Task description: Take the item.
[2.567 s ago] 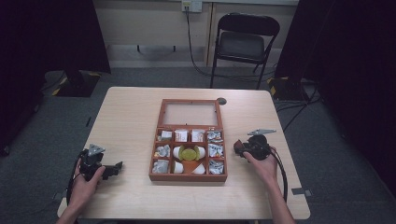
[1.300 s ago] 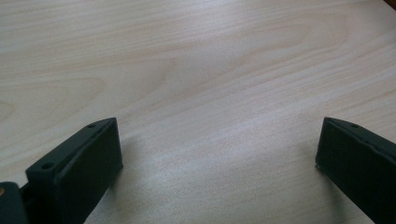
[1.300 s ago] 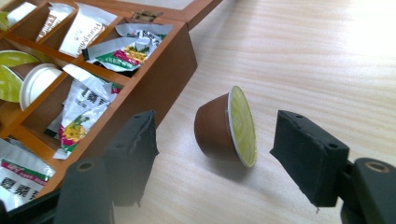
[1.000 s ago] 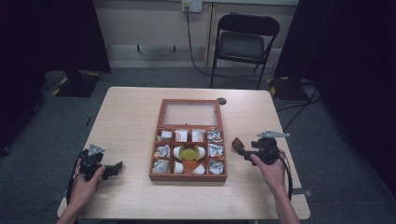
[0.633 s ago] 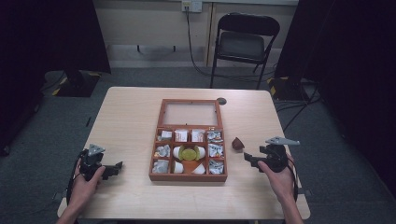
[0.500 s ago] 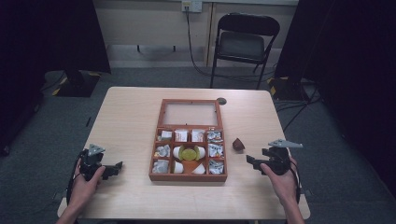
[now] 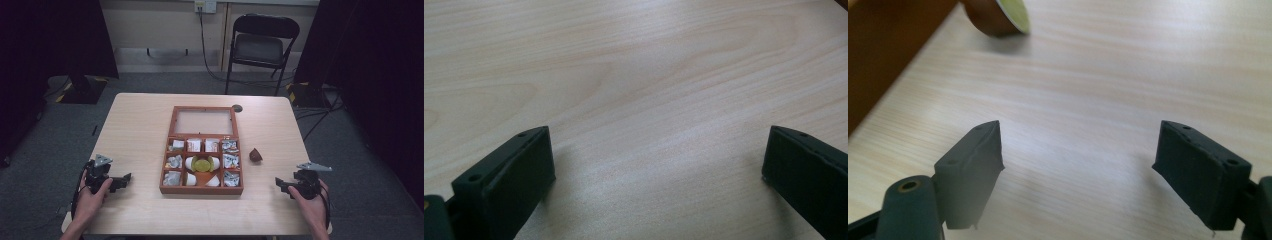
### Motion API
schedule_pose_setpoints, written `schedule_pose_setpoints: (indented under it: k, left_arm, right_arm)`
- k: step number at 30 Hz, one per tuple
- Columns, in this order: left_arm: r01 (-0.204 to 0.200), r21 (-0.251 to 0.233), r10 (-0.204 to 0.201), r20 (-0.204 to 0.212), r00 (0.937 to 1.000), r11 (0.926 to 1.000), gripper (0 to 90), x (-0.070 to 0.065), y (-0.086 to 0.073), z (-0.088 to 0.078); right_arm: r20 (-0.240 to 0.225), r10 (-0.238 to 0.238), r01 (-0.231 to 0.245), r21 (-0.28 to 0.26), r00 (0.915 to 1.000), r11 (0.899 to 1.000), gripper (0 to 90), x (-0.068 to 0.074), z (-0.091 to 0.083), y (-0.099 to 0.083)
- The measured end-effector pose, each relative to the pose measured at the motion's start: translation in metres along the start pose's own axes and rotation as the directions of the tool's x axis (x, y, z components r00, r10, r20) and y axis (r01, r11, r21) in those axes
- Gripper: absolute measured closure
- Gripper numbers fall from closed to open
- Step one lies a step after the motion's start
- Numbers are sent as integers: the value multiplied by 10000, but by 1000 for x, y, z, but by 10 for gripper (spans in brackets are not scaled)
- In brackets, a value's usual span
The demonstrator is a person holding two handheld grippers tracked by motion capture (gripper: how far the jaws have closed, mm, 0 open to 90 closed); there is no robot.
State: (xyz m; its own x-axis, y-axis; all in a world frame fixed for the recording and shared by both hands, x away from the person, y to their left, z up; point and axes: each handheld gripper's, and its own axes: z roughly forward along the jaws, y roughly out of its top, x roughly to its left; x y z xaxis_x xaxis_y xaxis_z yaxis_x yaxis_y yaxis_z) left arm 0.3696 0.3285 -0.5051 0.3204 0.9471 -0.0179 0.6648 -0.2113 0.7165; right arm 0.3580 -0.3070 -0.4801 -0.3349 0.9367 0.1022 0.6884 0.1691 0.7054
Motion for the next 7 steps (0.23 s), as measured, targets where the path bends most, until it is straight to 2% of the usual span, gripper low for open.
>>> schedule_pose_setpoints:
  k: [2,4,6,7]
  left_arm:
    - [5,-5,-5,-1,10000,10000,0,0,0,0]
    - [5,-1,-5,1,10000,10000,0,0,0,0]
    - [2,-2,-2,0,10000,10000,0,0,0,0]
    - [2,-2,-2,0,10000,10000,0,0,0,0]
  right_arm:
    - [256,17,-24,276,9997,9996,180,-4,7,-6]
    - [786,-299,288,152,9965,9995,175,-4,8,-9]
    - [1142,-493,495,13,9922,9988,144,-3,11,-11]
    - [1161,-483,504,-152,9921,9986,128,-3,12,-13]
